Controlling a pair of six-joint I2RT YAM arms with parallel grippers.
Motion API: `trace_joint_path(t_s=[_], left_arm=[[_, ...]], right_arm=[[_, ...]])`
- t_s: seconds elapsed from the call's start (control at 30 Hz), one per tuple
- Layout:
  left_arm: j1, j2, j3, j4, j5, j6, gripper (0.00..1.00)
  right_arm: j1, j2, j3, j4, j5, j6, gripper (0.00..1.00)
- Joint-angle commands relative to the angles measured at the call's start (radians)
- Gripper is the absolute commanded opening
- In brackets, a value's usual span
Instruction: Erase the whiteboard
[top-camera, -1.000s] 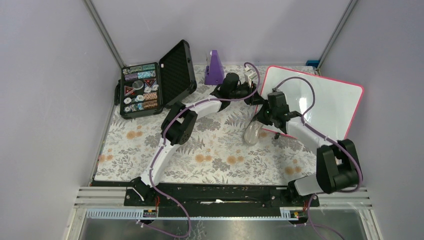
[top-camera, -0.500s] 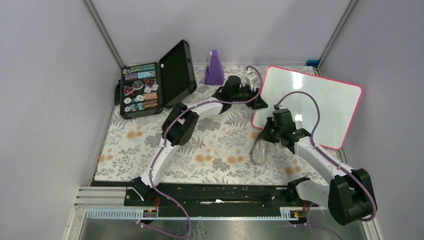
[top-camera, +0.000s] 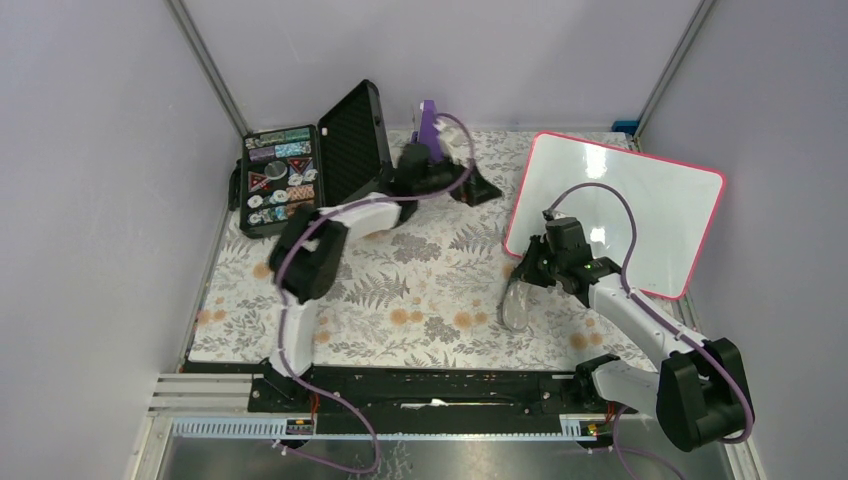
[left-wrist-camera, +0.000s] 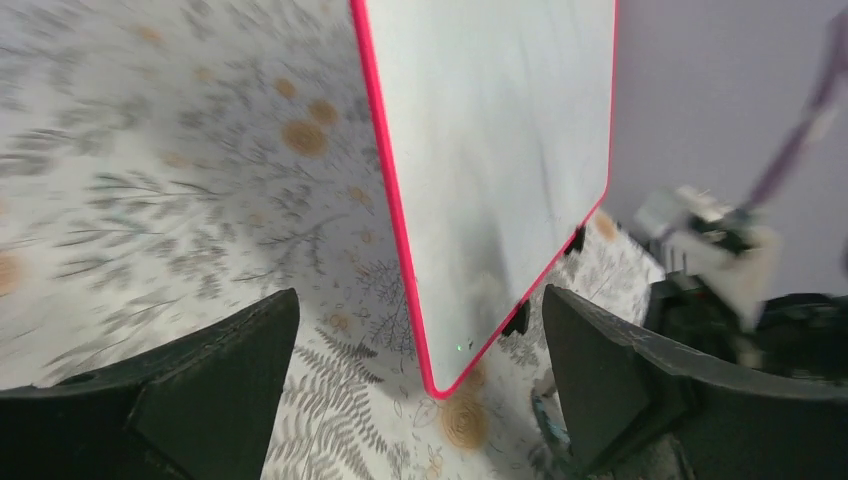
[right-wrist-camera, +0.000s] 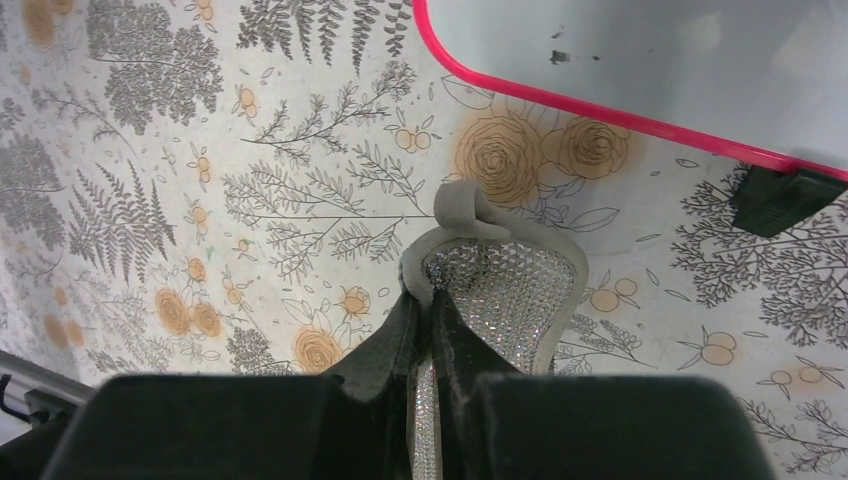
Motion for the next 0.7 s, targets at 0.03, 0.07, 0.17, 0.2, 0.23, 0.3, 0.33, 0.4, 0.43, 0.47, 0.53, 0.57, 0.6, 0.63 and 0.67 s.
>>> trace_joint_path(t_s=[0.03, 0.07, 0.17, 0.2, 0.23, 0.3, 0.33, 0.4, 0.43, 0.47, 0.53, 0.57, 0.6, 0.63, 0.67], left_arm=[[0.094, -0.368, -0.256, 0.164, -0.112, -0.133, 0.99], [0.097, -0.425, -0.301, 0.128, -0.144, -0.136, 0.99], [0.097, -0.591, -0.419, -0.035, -0.246, -0.147, 0.99], [0.099, -0.643, -0.457, -0.089, -0.271, -0.155, 0.99], [0.101, -0.690, -0.504, -0.134, -0.288, -0.160, 0.99], [0.102, -0.798, -0.573, -0.217, -0.317, -0.171, 0.99], [0.102, -0.851, -0.602, -0.254, -0.329, -0.172, 0.99], [0.102, -0.961, -0.649, -0.332, -0.339, -0.182, 0.99], [0.102, -1.033, -0.657, -0.377, -0.330, -0.181, 0.99], [0.102, -1.089, -0.657, -0.432, -0.318, -0.173, 0.99], [0.101, -1.195, -0.646, -0.543, -0.314, -0.155, 0.99], [0.102, -1.248, -0.634, -0.602, -0.326, -0.141, 0.99], [0.101, -1.297, -0.616, -0.672, -0.348, -0.120, 0.99], [0.101, -1.344, -0.595, -0.738, -0.376, -0.100, 0.99], [0.102, -1.383, -0.573, -0.798, -0.405, -0.084, 0.99]], right_arm=[[0.018, -0.005, 0.003, 0.044, -0.065, -0.015, 0.00], [0.028, 0.007, 0.003, 0.054, -0.070, -0.010, 0.00], [0.085, 0.043, -0.001, 0.105, -0.060, 0.023, 0.01], [0.107, 0.054, -0.001, 0.125, -0.054, 0.038, 0.01], [0.132, 0.068, -0.001, 0.148, -0.051, 0.052, 0.02], [0.180, 0.099, 0.005, 0.186, -0.035, 0.073, 0.02], [0.203, 0.116, 0.013, 0.201, -0.018, 0.079, 0.03], [0.238, 0.158, 0.039, 0.209, -0.004, 0.083, 0.03], [0.247, 0.180, 0.061, 0.203, -0.001, 0.080, 0.03], [0.257, 0.202, 0.081, 0.193, 0.005, 0.077, 0.03], [0.276, 0.238, 0.126, 0.177, 0.023, 0.070, 0.03], [0.281, 0.252, 0.140, 0.179, 0.026, 0.070, 0.03], [0.288, 0.267, 0.152, 0.189, 0.027, 0.073, 0.03], [0.292, 0.283, 0.164, 0.200, 0.026, 0.080, 0.04], [0.300, 0.304, 0.181, 0.208, 0.025, 0.088, 0.04]])
